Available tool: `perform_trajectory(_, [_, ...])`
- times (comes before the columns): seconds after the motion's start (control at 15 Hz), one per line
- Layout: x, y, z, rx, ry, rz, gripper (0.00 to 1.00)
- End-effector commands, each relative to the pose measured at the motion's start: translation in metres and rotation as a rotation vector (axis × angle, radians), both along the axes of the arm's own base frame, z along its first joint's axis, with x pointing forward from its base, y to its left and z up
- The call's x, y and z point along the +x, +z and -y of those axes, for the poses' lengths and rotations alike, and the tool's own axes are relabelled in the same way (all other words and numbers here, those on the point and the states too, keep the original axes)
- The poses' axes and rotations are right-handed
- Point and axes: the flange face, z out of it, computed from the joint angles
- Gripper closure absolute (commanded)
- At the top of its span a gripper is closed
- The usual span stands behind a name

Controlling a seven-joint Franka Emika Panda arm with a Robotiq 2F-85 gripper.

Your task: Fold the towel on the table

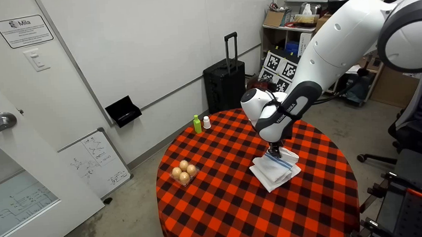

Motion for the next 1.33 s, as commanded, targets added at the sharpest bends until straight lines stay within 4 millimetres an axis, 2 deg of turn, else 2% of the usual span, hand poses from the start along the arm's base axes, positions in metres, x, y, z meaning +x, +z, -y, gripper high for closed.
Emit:
perform_trajectory(0.0, [0.005,0.010,-0.006,-0.003,-0.014,0.020,0.03])
perform_trajectory(0.2, [0.005,0.022,-0.013,0.007,-0.014,0.045,0.00])
perform_trajectory(0.4, [0.003,0.043,-0.030,0.039,0.003,0.062,0.00])
perform_trajectory(0.6, [-0.006,0.074,-0.059,0.095,-0.012,0.093,0.00])
perform_trajectory(0.8, [-0.017,0.108,-0.079,0.160,-0.100,0.137,0.00])
perform_trajectory(1.0, [-0.038,0.140,-0.084,0.182,-0.200,0.199,0.00])
perform_trajectory(1.27, [-0.082,0.174,-0.080,0.148,-0.248,0.301,0.00])
